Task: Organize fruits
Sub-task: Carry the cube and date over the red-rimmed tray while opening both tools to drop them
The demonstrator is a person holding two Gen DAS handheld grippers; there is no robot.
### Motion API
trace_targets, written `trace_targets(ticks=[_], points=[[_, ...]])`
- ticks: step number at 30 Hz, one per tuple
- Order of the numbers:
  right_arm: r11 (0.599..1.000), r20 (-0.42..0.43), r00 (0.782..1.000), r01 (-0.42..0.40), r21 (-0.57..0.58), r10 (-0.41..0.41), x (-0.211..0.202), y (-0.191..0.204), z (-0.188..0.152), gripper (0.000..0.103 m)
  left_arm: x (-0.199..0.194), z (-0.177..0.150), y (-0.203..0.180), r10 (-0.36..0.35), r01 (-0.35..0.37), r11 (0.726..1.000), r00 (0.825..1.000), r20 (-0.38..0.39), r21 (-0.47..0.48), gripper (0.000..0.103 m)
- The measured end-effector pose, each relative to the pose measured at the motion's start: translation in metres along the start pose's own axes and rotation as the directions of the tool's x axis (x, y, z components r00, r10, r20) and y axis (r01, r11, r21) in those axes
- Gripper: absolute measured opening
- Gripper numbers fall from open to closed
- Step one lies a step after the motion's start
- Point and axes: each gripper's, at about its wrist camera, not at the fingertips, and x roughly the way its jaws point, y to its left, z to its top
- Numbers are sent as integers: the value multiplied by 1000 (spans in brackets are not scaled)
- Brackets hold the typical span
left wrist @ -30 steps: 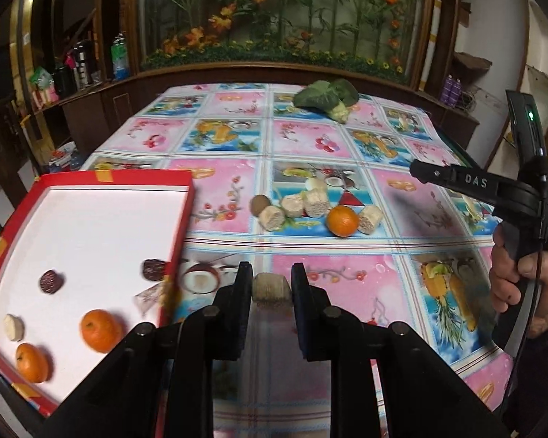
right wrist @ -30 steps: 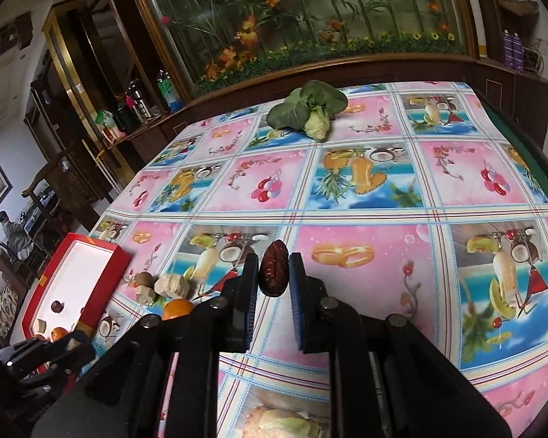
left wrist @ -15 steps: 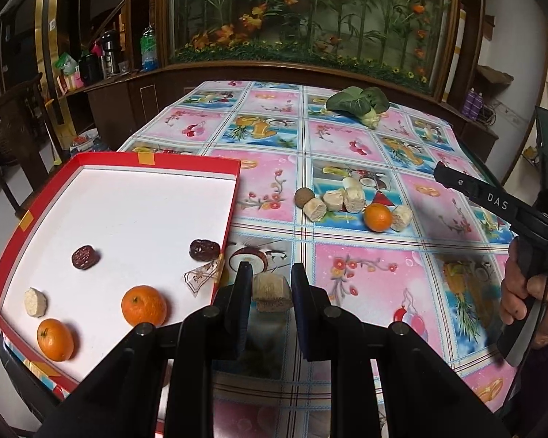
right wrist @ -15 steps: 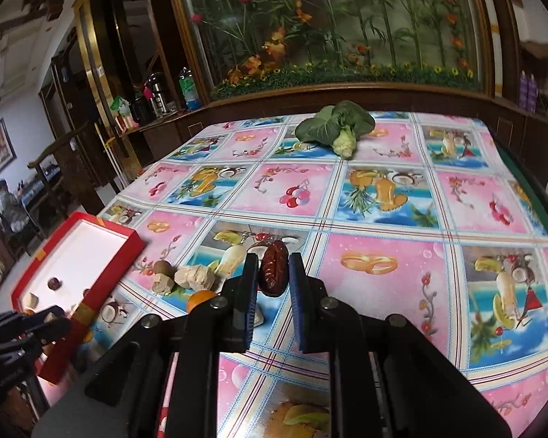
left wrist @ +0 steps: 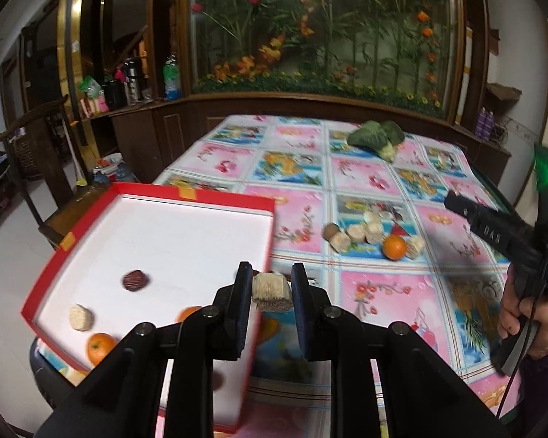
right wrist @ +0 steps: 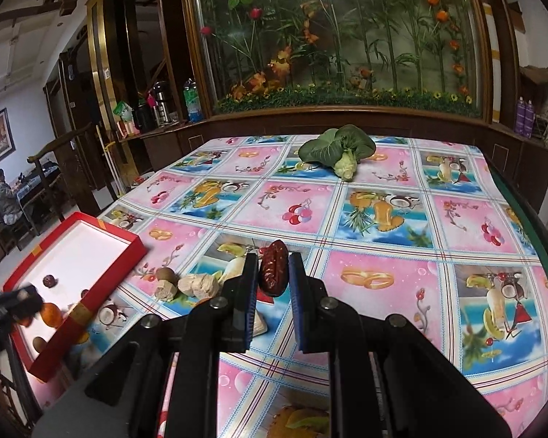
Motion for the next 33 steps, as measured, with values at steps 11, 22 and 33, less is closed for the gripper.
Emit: trace_targets(ticks=[11,22,33], points=[[1000,9,1000,13,-18,-13,1,30,-4,18,-11,-2,41,30,-27,997,999,37,-69,20],[969,-29,969,-246,9,246,19,139,-4,19,-7,-5,87,112,-107,986,993,32,-132,20],[909,-156,895,-412,62,417,63,214,-4,19,17,-7,121,204,-205,965,979,-25,-165,20]])
